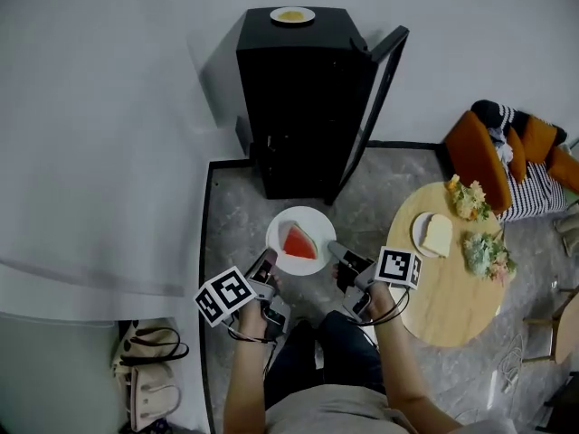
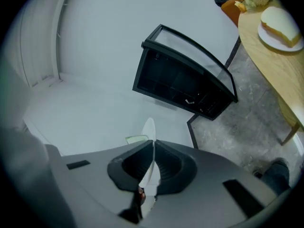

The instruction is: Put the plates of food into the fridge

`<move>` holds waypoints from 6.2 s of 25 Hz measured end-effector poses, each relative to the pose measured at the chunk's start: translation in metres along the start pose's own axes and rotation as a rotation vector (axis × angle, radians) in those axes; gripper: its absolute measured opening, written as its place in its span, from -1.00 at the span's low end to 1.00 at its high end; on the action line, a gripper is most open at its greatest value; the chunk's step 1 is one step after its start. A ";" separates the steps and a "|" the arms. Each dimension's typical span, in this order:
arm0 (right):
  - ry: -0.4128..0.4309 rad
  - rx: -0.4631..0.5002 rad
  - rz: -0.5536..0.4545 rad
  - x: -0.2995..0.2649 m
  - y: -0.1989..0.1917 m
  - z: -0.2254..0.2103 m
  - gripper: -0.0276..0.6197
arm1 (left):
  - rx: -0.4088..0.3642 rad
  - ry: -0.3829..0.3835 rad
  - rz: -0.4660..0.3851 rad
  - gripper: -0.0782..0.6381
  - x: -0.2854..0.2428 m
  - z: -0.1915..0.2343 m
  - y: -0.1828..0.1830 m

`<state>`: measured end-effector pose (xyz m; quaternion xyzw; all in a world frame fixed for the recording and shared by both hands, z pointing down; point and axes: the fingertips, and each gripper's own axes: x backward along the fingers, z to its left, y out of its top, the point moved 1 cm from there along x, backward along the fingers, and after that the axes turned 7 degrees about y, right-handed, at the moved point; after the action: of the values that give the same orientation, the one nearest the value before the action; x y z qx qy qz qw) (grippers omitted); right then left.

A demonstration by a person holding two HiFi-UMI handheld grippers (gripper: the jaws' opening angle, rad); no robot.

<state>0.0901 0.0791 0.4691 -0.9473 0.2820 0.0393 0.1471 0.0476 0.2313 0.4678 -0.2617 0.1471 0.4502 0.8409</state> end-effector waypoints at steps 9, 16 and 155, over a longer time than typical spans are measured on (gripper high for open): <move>0.003 0.016 0.025 -0.049 0.025 0.010 -0.84 | 0.034 0.001 -0.039 -0.70 -0.017 0.000 0.048; 0.021 0.012 0.028 -0.096 0.071 0.007 -0.84 | 0.028 -0.001 -0.061 -0.70 -0.056 -0.013 0.096; -0.171 0.986 -0.230 -0.327 0.311 0.043 -0.87 | -0.913 -0.069 -0.428 -0.72 -0.278 -0.172 0.308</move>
<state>-0.3529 0.0149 0.3996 -0.7836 0.1481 -0.0376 0.6022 -0.3649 0.0850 0.3664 -0.6119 -0.1496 0.2947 0.7186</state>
